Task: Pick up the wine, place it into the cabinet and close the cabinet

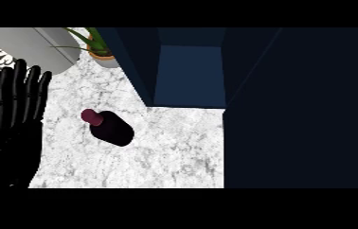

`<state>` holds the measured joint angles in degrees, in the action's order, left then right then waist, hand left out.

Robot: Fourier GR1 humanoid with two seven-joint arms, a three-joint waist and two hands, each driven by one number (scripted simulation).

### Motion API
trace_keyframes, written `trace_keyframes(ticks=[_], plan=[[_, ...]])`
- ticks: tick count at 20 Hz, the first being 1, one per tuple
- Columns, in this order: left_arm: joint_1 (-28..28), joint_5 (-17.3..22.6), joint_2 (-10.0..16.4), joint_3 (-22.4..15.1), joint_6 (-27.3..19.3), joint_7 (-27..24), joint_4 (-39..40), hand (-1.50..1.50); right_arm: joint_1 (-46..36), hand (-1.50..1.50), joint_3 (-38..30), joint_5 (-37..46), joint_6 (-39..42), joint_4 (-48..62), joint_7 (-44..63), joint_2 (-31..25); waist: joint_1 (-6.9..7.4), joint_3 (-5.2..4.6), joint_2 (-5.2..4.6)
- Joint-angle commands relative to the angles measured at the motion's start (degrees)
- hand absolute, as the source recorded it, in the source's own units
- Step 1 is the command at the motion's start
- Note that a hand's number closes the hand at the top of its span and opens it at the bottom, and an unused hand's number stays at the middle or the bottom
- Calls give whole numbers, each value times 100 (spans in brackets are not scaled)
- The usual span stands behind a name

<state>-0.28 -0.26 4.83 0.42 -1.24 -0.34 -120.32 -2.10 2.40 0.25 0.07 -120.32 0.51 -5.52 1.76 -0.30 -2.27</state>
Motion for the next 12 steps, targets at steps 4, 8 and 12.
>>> trace_keyframes(ticks=[4, 8, 12], plan=[[-944, 966, 672, 208, 1147, -117, 766, -150, 242, -150, -144, 17, 10, -236, -68, -76, -333, 26, 213], [-724, 2205, 22, -506, 1606, 577, 1386, -150, 688, -150, 621, -630, 648, -295, 477, -16, -478, 18, 174], [-1166, 3276, 462, 114, 1993, 1175, 1706, -150, 1067, -150, 498, -888, 685, -978, 998, -212, -292, 25, 227]])
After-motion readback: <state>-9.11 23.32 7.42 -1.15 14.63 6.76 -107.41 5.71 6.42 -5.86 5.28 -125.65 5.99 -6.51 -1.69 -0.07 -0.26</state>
